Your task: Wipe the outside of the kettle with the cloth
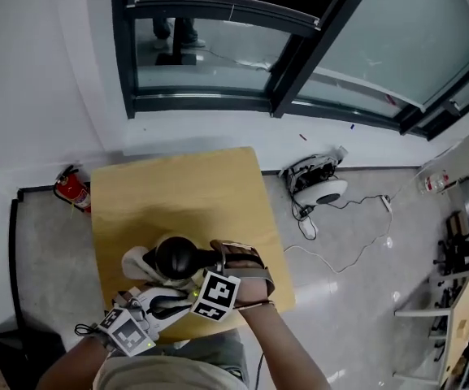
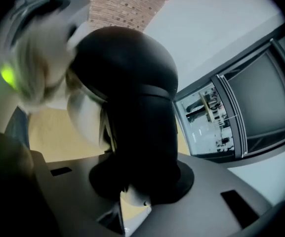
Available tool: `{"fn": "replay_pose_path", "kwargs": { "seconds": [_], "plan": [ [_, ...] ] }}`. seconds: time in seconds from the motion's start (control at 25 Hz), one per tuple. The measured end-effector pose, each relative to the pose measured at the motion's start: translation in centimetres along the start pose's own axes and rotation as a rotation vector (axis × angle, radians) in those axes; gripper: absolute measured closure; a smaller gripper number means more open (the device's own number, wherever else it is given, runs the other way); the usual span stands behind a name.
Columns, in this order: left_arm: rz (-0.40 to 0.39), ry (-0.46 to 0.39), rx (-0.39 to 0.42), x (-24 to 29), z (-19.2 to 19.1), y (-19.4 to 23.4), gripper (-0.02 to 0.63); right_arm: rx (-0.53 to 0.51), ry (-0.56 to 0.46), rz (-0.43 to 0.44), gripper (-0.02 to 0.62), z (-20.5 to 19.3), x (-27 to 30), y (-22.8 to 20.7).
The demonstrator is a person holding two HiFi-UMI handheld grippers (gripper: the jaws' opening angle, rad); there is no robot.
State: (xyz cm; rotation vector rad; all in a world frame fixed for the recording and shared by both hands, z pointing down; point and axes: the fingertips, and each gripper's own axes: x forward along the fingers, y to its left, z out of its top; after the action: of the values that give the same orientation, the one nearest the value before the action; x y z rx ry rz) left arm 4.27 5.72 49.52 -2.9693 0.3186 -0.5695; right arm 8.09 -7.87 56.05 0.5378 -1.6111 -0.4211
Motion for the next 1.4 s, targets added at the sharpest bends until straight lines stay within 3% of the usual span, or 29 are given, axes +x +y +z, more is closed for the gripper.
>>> {"fn": "replay_pose_path", "kwargs": {
  "seconds": [0.12,0.24,0.32,0.44,0.52,0.64,0.8,0.88,0.96,1.04,1.12,1.24,1.4],
  "plan": [
    [-0.164,0.115,0.007,3.4,-5.4,-3.3,0.541,0.042,0.013,0.004,0.495,-0.3,0.1,0.6],
    [-0.225,0.162,-0.065,5.6,-8.6,-4.7,0.541,0.059,0.029,-0.009,0.495,-0.8,0.2,1.0],
    [-0.214,0.095,-0.104,5.4,-6.6,-3.9,0.541,0.085,0.032,-0.012,0.495,-1.6,0.2,1.3],
    [-0.191,-0.071,-0.107,3.3,0.2,-1.1,0.543,0.171,-0.001,0.041,0.496,-2.8,0.2,1.7],
    [-0.234,-0.084,-0.11,3.0,1.9,-1.0,0.543,0.232,-0.025,0.098,0.503,-3.3,0.1,2.4],
    [-0.272,0.006,-0.159,4.4,-1.4,-2.7,0.543,0.29,-0.022,0.117,0.506,-3.8,0.0,2.8],
    [-0.2,0.161,-0.234,6.3,-7.3,-3.3,0.543,0.346,0.034,0.095,0.506,-4.0,-0.2,2.4],
    [-0.18,0.269,-0.24,6.3,-10.6,-3.5,0.541,0.322,0.053,0.091,0.506,-3.6,-0.1,2.3],
    [-0.132,0.3,-0.304,5.3,-11.8,-2.8,0.541,0.284,0.056,0.098,0.506,-3.1,0.0,2.3],
    [-0.065,0.234,-0.401,3.8,-10.6,-1.7,0.541,0.243,0.051,0.113,0.506,-3.0,0.0,2.2],
    [-0.038,0.137,-0.445,2.2,-8.3,-1.1,0.541,0.183,0.051,0.105,0.49,-2.9,-0.1,1.7],
    [-0.069,0.039,-0.408,0.1,-4.9,-1.1,0.541,0.013,0.052,0.027,0.377,-2.1,-0.4,0.3],
    [-0.081,0.042,-0.353,-0.6,-3.1,-1.1,0.54,-0.166,0.087,-0.169,0.279,-1.5,-1.3,-1.6]
  ]
}}
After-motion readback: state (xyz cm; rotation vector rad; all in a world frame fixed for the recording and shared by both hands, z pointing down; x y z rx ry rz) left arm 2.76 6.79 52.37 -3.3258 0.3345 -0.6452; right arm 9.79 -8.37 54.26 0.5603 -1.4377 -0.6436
